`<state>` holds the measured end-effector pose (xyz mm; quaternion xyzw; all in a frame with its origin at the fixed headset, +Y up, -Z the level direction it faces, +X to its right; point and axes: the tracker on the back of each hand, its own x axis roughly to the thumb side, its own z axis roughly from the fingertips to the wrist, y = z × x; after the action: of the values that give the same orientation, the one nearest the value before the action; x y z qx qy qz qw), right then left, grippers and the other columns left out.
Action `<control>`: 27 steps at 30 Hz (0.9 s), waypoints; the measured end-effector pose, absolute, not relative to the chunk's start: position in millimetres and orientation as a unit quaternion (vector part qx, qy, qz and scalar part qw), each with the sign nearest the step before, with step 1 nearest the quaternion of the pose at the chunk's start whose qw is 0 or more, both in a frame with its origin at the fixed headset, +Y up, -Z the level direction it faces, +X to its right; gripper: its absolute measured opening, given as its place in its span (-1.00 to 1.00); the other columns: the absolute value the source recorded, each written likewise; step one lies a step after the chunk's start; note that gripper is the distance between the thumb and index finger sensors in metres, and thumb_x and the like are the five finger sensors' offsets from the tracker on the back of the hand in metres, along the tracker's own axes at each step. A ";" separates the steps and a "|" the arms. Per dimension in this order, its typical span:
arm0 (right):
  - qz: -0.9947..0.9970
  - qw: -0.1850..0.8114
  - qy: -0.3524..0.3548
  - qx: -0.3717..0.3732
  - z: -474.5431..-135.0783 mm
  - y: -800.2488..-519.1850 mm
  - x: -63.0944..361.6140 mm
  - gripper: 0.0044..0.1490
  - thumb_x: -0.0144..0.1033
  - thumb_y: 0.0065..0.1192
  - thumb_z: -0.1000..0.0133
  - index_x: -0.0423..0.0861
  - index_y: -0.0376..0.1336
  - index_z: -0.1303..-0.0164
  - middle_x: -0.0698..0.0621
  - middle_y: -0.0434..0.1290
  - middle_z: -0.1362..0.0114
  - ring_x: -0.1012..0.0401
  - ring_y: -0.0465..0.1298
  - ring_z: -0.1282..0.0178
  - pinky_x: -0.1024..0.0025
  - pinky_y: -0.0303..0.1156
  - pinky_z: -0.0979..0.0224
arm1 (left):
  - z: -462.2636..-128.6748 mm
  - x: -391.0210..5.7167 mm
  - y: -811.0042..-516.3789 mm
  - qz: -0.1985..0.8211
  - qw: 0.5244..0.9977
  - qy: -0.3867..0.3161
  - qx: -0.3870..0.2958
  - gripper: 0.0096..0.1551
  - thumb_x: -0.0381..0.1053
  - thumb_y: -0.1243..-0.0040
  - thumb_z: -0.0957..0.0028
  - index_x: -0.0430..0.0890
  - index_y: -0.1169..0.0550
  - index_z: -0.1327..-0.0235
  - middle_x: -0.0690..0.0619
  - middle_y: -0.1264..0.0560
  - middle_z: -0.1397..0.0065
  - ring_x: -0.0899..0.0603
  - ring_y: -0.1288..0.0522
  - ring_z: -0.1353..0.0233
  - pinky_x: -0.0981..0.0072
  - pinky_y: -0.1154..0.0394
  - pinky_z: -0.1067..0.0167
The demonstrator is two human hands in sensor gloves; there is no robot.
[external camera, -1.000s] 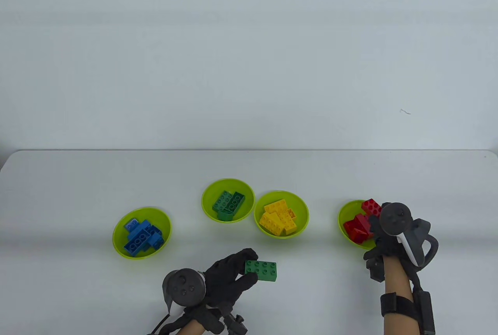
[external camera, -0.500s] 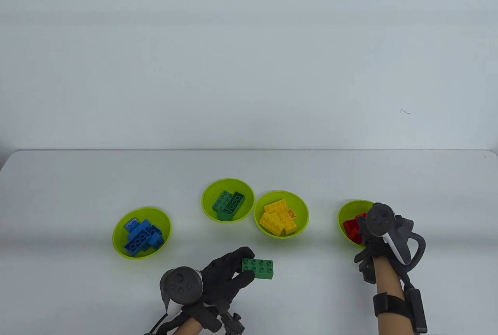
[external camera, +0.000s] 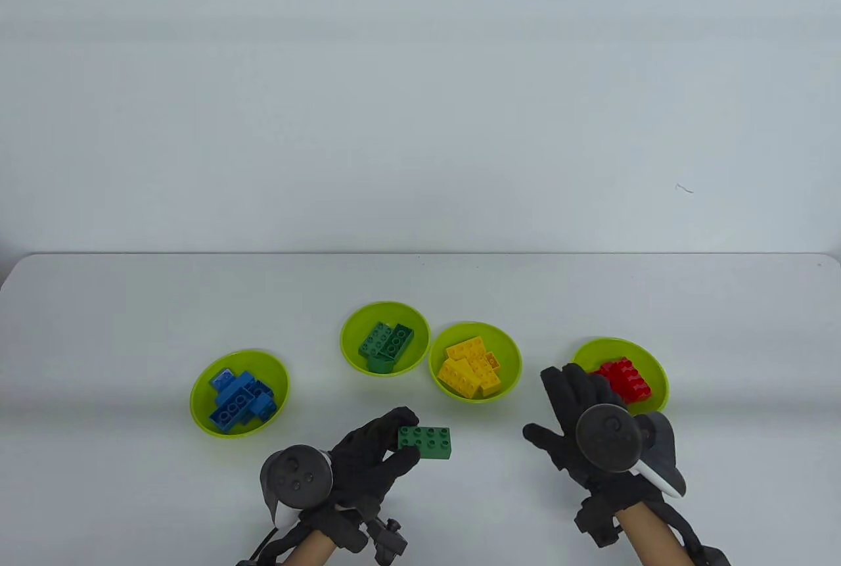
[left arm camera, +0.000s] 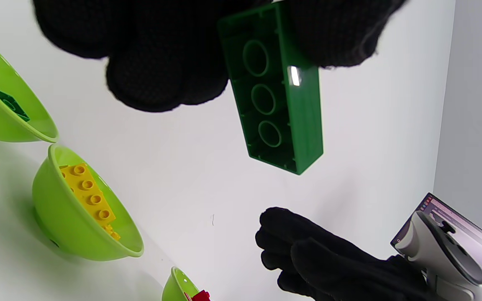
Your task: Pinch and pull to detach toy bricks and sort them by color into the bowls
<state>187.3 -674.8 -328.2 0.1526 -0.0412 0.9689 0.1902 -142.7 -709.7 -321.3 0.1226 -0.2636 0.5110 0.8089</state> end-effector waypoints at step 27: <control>0.974 0.142 -0.005 0.179 -309.3 -698.7 172.5 0.06 0.11 0.14 -0.20 -0.20 -0.10 -0.76 -0.43 -0.17 -0.77 -0.50 -0.16 -0.66 -0.49 -0.24 -0.53 | -371.6 -150.8 -713.9 0.439 0.868 -0.176 0.152 -0.23 0.08 -0.18 -0.02 -0.37 -0.40 -0.36 -0.37 -0.52 -0.27 -0.34 -0.58 -0.21 -0.22 -0.42 -0.20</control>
<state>172.5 -698.7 -309.3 0.1792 -0.0050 0.9735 0.1417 -150.8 -713.9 -371.6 0.1524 -0.1758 0.4394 0.8676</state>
